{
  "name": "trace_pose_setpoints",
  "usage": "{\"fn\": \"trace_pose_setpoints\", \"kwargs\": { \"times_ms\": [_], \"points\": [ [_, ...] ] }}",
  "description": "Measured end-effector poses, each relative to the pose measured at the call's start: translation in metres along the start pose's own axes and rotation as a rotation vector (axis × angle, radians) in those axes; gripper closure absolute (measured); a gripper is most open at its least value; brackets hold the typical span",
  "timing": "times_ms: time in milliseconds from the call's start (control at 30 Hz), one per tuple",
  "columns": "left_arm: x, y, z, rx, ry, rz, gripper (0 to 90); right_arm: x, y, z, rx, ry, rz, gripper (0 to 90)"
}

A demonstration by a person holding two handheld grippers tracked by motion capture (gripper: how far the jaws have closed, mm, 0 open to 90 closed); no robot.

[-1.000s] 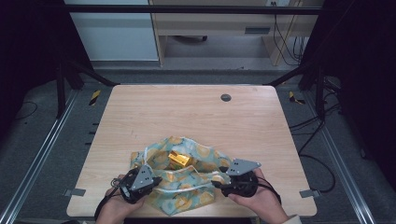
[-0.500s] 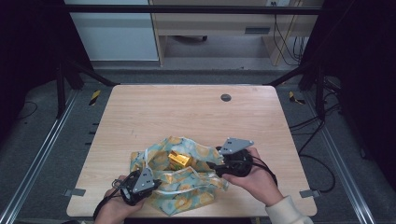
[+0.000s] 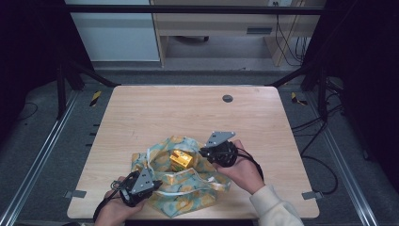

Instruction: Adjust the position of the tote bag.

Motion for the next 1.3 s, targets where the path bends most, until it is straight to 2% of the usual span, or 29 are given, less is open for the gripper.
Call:
{"fn": "trace_pose_setpoints", "kwargs": {
  "times_ms": [133, 267, 300, 367, 400, 433, 533, 667, 767, 967, 1133, 1300],
  "points": [
    [0.002, 0.002, -0.001, -0.027, 0.024, -0.001, 90.0, 0.012, 0.006, 0.011, 0.008, 0.035, 0.005, 90.0],
    [0.003, 0.003, -0.002, -0.040, 0.034, -0.006, 90.0, 0.026, 0.022, 0.014, -0.015, 0.066, 0.006, 90.0],
    [0.003, 0.004, -0.003, -0.053, 0.033, -0.009, 90.0, 0.030, 0.026, 0.014, -0.025, 0.073, 0.003, 90.0],
    [0.001, 0.007, -0.005, -0.095, 0.044, 0.020, 90.0, 0.038, 0.034, 0.012, -0.030, 0.095, 0.003, 90.0],
    [0.002, 0.009, -0.007, -0.110, 0.046, 0.005, 90.0, 0.043, 0.038, 0.011, -0.033, 0.106, -0.002, 90.0],
    [0.003, 0.010, -0.007, -0.112, 0.046, -0.009, 90.0, 0.048, 0.042, 0.010, -0.038, 0.124, -0.014, 90.0],
    [0.002, 0.008, -0.005, -0.099, 0.055, 0.007, 90.0, 0.061, 0.050, 0.008, -0.049, 0.146, -0.042, 90.0],
    [0.002, 0.006, -0.006, -0.099, 0.044, 0.010, 90.0, 0.075, 0.053, 0.009, -0.041, 0.187, -0.063, 90.0],
    [0.001, 0.006, -0.006, -0.100, 0.041, 0.017, 89.9, 0.080, 0.056, 0.010, -0.045, 0.193, -0.065, 90.0],
    [0.000, 0.006, -0.006, -0.092, 0.031, 0.017, 89.6, 0.090, 0.061, 0.014, -0.058, 0.193, -0.103, 90.0],
    [0.001, 0.007, -0.006, -0.099, 0.038, 0.016, 89.5, 0.092, 0.066, 0.011, -0.081, 0.187, -0.113, 90.0],
    [0.003, 0.013, -0.009, -0.140, 0.035, 0.007, 89.5, 0.096, 0.071, 0.008, -0.117, 0.181, -0.151, 90.0]
  ]
}}
Point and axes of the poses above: each handheld gripper's, and its own axes: y roughly forward along the jaws, z roughly out of its top, x roughly to its right, the point moved 4 cm from there along y, roughly forward along the jaws, and after that the axes turned 6 degrees about -x, right-handed, at the moved point
